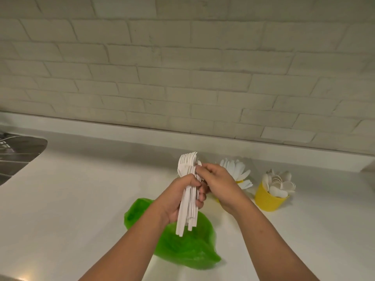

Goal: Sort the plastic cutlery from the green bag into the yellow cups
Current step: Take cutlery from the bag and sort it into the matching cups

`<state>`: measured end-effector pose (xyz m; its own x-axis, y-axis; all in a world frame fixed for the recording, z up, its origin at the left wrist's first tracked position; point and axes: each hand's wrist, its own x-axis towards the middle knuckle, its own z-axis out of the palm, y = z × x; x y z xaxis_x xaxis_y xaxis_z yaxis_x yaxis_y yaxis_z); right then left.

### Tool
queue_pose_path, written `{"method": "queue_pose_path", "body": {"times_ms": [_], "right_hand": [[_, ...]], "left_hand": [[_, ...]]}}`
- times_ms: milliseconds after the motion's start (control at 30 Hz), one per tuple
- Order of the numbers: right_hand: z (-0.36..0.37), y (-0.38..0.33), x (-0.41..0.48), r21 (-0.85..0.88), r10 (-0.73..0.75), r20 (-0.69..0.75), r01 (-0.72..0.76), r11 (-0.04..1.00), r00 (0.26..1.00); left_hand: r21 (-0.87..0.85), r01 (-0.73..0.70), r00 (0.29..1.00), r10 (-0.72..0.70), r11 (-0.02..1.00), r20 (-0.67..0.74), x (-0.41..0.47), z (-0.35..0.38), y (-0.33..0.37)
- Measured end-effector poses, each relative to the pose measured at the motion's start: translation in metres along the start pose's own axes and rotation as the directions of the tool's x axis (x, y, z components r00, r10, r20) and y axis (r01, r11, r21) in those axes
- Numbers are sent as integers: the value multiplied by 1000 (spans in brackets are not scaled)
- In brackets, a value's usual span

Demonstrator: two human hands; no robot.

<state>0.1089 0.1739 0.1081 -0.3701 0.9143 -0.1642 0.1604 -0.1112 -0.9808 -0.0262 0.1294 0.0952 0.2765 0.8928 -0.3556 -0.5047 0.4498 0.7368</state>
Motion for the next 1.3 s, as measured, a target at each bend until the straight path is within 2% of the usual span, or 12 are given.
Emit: {"method": "queue_pose_path", "body": {"times_ms": [100,167,267,400,567,700,833,933,1000,1100,1200,1300], "right_hand": [[-10,4,-10,13,-32,52,32,999,998],[-12,9,-11,-44,-40,-63,37,998,997],[-17,21,-10,-299,-120,-231,47,953,965],[-29,22,-22,-557,-216,-249,43,829,944],[-48,15,-29,-676,-341,-318,41,736,884],[-64,15,-28,-723,-388,-339,26,690,857],[-82,12,-25,-729,-427,-428,-25,684,797],[-102,10,-25,-678,-420,-501,-42,734,756],[-123,8,-27,-654,-465,-543,-5,756,699],[-164,4,-31,-660,-573,-616,43,750,541],[-202,5,-31,-636,-595,-693,43,771,407],[-221,10,-29,-648,-624,-696,63,759,355]], "left_hand": [[50,-20,999,21,999,-27,-2,6,-7],[48,-20,997,24,999,-71,0,9,-13],[43,-39,992,44,998,-116,3,17,-23],[105,-118,976,134,988,-171,7,39,-33],[344,-244,874,359,907,-328,25,69,-48],[435,-305,806,473,847,-357,39,87,-60],[390,-317,772,474,864,-424,52,97,-69],[193,-322,829,374,927,-415,60,99,-75],[63,-317,861,315,946,-399,64,99,-74],[-39,-310,886,274,950,-373,71,99,-72],[-2,-227,920,214,974,-329,75,105,-71],[92,-175,943,194,980,-270,81,119,-72]]}}
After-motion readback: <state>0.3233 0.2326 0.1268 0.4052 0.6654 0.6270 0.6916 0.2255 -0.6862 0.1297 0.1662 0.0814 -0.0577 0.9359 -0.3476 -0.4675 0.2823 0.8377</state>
